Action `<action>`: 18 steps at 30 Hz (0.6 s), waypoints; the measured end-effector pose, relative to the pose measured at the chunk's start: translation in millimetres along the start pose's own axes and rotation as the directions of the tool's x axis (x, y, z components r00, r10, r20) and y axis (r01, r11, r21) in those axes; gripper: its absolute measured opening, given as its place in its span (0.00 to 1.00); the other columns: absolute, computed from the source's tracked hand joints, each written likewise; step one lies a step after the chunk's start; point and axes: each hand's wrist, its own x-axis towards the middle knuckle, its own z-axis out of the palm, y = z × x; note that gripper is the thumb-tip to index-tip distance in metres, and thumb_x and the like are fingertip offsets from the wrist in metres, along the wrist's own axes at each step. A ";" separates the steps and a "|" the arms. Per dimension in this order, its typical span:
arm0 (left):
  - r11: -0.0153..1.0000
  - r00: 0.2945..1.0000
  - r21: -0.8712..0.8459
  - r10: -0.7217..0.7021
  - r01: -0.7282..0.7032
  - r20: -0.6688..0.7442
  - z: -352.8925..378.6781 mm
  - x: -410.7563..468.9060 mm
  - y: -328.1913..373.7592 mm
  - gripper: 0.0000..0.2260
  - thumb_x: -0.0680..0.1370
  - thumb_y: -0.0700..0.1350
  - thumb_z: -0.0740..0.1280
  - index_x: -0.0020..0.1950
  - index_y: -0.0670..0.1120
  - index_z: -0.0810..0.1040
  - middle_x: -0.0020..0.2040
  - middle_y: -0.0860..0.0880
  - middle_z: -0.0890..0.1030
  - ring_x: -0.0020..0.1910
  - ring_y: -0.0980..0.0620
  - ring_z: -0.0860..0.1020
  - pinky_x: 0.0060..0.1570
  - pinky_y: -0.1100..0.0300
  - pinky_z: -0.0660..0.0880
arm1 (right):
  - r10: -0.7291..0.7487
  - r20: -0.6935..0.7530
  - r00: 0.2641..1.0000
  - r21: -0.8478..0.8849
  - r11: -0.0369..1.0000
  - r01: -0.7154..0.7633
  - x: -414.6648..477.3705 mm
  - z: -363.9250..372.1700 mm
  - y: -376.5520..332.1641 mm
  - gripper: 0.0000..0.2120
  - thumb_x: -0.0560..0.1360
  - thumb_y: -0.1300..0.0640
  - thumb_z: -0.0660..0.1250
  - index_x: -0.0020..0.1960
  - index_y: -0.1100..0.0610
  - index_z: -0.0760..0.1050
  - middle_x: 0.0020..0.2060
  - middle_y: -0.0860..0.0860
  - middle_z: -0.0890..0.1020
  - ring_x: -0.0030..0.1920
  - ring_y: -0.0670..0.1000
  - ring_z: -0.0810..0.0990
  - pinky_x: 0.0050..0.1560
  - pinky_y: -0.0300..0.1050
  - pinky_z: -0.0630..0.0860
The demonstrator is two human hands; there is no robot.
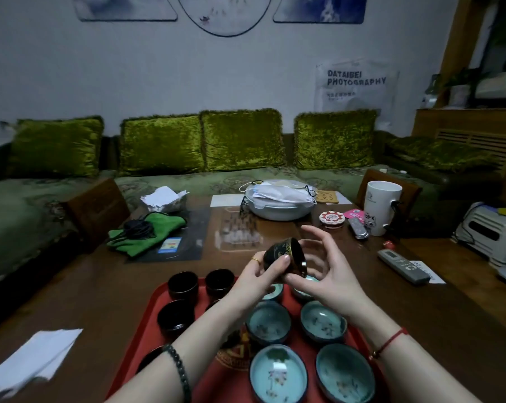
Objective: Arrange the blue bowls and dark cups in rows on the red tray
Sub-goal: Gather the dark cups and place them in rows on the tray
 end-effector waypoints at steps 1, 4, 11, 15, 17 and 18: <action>1.000 1.000 0.009 0.011 -0.011 0.000 -5.3 -7.8 1.1 0.21 0.65 0.59 0.69 0.54 0.51 0.73 0.51 0.48 0.80 0.52 0.50 0.78 0.56 0.52 0.73 | -0.002 0.014 1.000 0.001 1.000 0.002 -2.6 5.4 -4.2 0.36 0.61 0.66 0.76 0.59 0.41 0.66 0.55 0.49 0.74 0.49 0.40 0.80 0.47 0.33 0.77; 0.998 0.998 0.044 0.055 -0.054 -0.015 -24.9 -28.1 3.0 0.16 0.67 0.54 0.67 0.53 0.50 0.74 0.49 0.51 0.81 0.50 0.55 0.79 0.53 0.56 0.74 | -0.004 0.050 0.999 0.000 1.000 0.004 -11.3 23.1 -13.8 0.36 0.60 0.64 0.77 0.60 0.41 0.66 0.54 0.49 0.75 0.49 0.40 0.80 0.48 0.34 0.77; 0.945 0.980 0.294 0.179 -0.146 -0.087 -72.4 -81.0 4.3 0.10 0.73 0.38 0.68 0.51 0.51 0.77 0.46 0.56 0.83 0.46 0.66 0.79 0.47 0.72 0.73 | 0.015 0.107 0.994 -0.093 0.996 -0.004 -33.6 67.3 -14.3 0.35 0.59 0.58 0.78 0.59 0.39 0.66 0.55 0.45 0.76 0.56 0.45 0.77 0.55 0.43 0.77; 0.906 0.976 0.404 0.187 -0.128 -0.110 -91.4 -109.2 -6.5 0.12 0.71 0.42 0.71 0.53 0.53 0.77 0.51 0.53 0.83 0.54 0.59 0.79 0.59 0.58 0.73 | 0.005 0.151 0.988 -0.176 0.984 0.022 -50.0 87.5 -8.1 0.33 0.59 0.56 0.76 0.58 0.38 0.65 0.52 0.37 0.75 0.55 0.37 0.75 0.52 0.30 0.73; 0.882 0.969 0.455 0.204 -0.121 -0.138 -98.8 -121.6 -12.5 0.13 0.71 0.45 0.72 0.54 0.55 0.77 0.52 0.56 0.82 0.55 0.62 0.77 0.60 0.62 0.72 | 0.017 0.181 0.983 -0.212 0.977 0.022 -57.0 95.4 -4.0 0.33 0.59 0.54 0.76 0.59 0.39 0.65 0.52 0.37 0.74 0.54 0.35 0.73 0.52 0.28 0.71; 0.870 0.965 0.479 0.213 -0.116 -0.154 -102.3 -127.2 -15.6 0.14 0.70 0.46 0.72 0.54 0.56 0.76 0.53 0.58 0.81 0.56 0.65 0.76 0.59 0.66 0.71 | 0.023 0.196 0.980 -0.234 0.972 0.024 -59.8 98.5 -1.4 0.34 0.59 0.54 0.76 0.60 0.41 0.64 0.52 0.37 0.74 0.54 0.35 0.73 0.52 0.27 0.70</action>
